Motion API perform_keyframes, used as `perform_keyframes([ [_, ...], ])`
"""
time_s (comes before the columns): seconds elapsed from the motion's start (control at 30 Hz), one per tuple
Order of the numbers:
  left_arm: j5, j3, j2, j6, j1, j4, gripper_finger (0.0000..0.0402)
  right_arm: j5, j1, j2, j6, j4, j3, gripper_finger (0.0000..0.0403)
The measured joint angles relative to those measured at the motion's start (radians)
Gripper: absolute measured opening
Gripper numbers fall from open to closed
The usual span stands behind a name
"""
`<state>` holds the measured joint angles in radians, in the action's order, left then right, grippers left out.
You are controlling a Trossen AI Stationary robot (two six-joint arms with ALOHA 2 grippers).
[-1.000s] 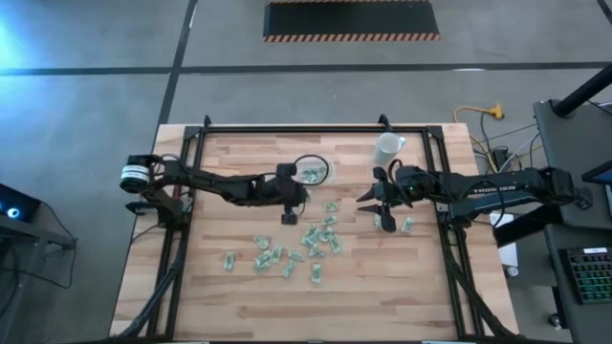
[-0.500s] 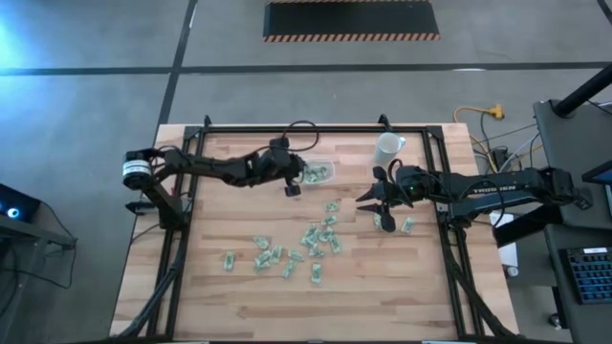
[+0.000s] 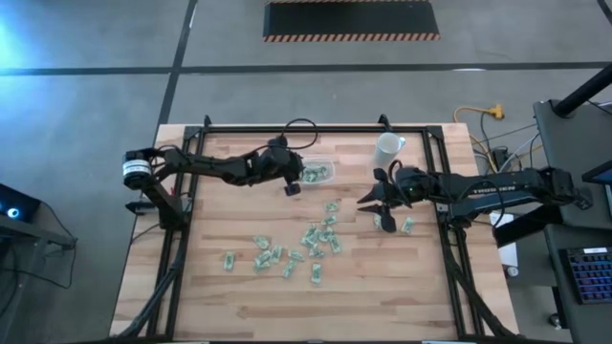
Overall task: Pick and place Stevia / Truvia into bins
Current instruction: Put the stevia packet into the transparent container
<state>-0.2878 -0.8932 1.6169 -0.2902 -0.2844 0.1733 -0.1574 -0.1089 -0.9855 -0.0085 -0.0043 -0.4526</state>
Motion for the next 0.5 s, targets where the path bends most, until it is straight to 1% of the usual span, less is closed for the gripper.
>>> perform_keyframes([
  [0.07,0.001,0.0,-0.006,0.049,0.001,-0.017,0.0147,0.0,0.0,0.0,0.015,-0.035,0.005,0.0093],
  [0.17,0.014,0.0,-0.037,0.084,0.015,-0.104,0.0162,0.0,0.011,0.0,0.066,-0.132,0.011,0.0097],
  [0.27,0.049,0.0,-0.065,0.089,0.039,-0.205,0.0164,0.0,0.04,0.0,0.136,-0.21,0.026,0.01],
  [0.33,0.053,0.002,-0.081,0.101,0.058,-0.262,0.0164,0.0,0.065,0.0,0.173,-0.241,0.041,0.01],
  [0.43,0.054,0.004,-0.096,0.102,0.089,-0.281,0.0164,0.002,0.097,0.0,0.215,-0.268,0.053,0.0096],
  [0.5,0.054,0.005,-0.098,0.102,0.109,-0.279,0.0164,0.035,0.111,0.0,0.243,-0.289,0.053,0.0092],
])
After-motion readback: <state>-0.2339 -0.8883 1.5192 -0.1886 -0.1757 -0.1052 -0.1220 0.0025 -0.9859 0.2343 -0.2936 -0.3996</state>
